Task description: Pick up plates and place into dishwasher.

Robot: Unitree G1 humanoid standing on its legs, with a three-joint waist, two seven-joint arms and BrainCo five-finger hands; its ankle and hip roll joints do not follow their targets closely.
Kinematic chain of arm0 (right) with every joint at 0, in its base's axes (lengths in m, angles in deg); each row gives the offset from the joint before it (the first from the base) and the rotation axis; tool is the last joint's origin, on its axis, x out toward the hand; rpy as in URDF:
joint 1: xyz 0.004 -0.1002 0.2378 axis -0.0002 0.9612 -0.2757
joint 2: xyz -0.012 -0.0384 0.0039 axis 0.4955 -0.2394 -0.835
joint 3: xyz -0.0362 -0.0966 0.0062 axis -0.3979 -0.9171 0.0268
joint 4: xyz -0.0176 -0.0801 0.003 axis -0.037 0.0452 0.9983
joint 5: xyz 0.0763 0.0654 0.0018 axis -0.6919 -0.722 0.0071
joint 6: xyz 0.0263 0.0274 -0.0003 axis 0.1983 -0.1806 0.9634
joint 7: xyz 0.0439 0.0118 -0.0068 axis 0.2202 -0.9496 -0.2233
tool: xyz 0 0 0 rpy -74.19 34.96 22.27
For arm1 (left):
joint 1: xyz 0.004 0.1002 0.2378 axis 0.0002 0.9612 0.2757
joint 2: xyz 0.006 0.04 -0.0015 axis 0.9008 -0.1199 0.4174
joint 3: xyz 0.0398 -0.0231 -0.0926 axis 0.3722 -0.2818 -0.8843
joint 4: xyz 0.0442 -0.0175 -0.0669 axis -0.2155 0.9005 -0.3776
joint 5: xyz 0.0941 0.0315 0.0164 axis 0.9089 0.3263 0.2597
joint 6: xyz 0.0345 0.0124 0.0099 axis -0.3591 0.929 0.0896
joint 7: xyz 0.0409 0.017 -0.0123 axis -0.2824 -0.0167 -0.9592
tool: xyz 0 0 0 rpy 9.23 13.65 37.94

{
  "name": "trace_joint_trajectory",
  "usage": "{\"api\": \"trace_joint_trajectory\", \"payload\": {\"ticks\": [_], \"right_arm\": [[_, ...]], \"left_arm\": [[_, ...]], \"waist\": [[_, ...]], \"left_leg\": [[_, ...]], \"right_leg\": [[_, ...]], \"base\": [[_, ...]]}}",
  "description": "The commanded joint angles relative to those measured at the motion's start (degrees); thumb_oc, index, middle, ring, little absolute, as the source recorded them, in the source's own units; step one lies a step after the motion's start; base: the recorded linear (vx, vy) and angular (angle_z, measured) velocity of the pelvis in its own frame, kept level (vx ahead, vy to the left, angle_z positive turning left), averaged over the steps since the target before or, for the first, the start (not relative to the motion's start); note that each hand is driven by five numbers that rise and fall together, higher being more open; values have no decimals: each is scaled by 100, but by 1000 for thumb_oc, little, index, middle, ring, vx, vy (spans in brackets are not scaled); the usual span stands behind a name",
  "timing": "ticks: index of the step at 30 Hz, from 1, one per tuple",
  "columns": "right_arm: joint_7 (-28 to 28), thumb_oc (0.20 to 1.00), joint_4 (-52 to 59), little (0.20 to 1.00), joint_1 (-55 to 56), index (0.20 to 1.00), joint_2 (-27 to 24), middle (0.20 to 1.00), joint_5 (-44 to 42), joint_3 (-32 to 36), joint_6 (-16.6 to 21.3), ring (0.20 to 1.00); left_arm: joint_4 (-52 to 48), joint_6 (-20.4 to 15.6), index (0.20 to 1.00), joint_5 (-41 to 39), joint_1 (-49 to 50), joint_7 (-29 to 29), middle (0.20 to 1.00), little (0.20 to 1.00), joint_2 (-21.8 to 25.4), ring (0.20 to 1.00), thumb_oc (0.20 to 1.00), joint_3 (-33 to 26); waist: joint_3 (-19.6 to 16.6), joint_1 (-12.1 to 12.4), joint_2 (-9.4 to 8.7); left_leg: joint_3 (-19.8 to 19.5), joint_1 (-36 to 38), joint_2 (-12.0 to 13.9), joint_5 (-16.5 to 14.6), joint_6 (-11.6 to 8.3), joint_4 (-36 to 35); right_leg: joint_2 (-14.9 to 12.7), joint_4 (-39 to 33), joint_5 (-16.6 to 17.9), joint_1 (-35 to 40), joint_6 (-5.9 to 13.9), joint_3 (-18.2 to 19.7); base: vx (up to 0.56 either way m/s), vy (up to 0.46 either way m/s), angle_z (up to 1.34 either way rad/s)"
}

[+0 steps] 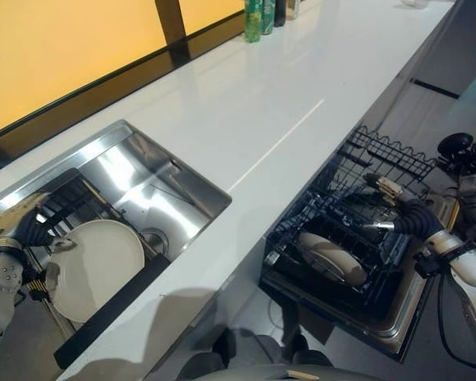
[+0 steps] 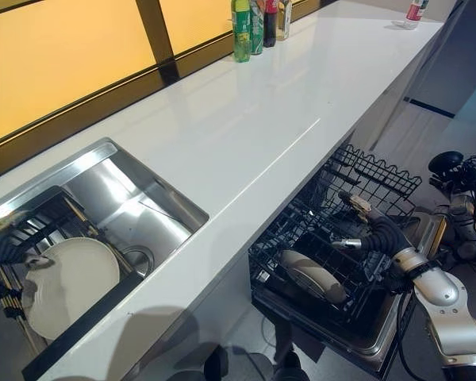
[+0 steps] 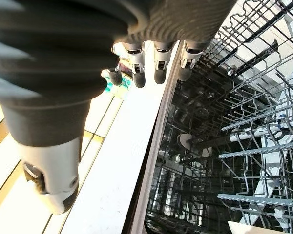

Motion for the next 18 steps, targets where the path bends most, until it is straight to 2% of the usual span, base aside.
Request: {"api": "trace_joint_trajectory", "payload": {"ticks": [1,5,9,15,18], "right_arm": [[11,1000,220,1000,-261,1000,-187,1000,-23,261,194,1000],[120,1000,118,1000,-505,1000,-328,1000,-23,122,180,1000],[282,1000,-2,1000,-772,1000,-477,1000,-90,-11,295,1000],[383,1000,-118,1000,-1021,1000,-650,1000,-148,-171,390,1000],[424,1000,-156,1000,-1104,1000,-720,1000,-123,-283,408,1000]], "left_arm": [[-87,40,1000,92,-345,420,1000,1000,338,1000,1000,68],[89,140,1000,-110,-739,318,1000,1000,404,1000,1000,468],[225,397,1000,-100,-1229,566,1000,1000,549,1000,1000,893],[1011,1048,1000,1101,-1664,741,1000,1000,797,1000,1000,1547],[1819,1302,1000,1306,-1883,596,1000,1000,773,1000,1000,1814]], "waist": [[69,2,26],[285,-47,36],[566,-83,1],[709,-134,-40],[702,-204,-49]], "left_leg": [[-162,-275,-113,-76,139,237],[-115,-438,-110,-63,139,332],[-56,-751,-106,-49,142,511],[60,-927,-96,-49,146,621],[129,-925,-88,-73,131,659]], "right_leg": [[-155,751,302,-864,362,281],[-130,802,337,-1005,357,362],[-119,851,408,-1254,337,429],[-117,806,488,-1362,309,502],[-114,810,487,-1366,288,543]], "base": [[0,0,0],[-64,33,-1],[-126,18,1],[-48,29,-3],[11,59,-11]]}}
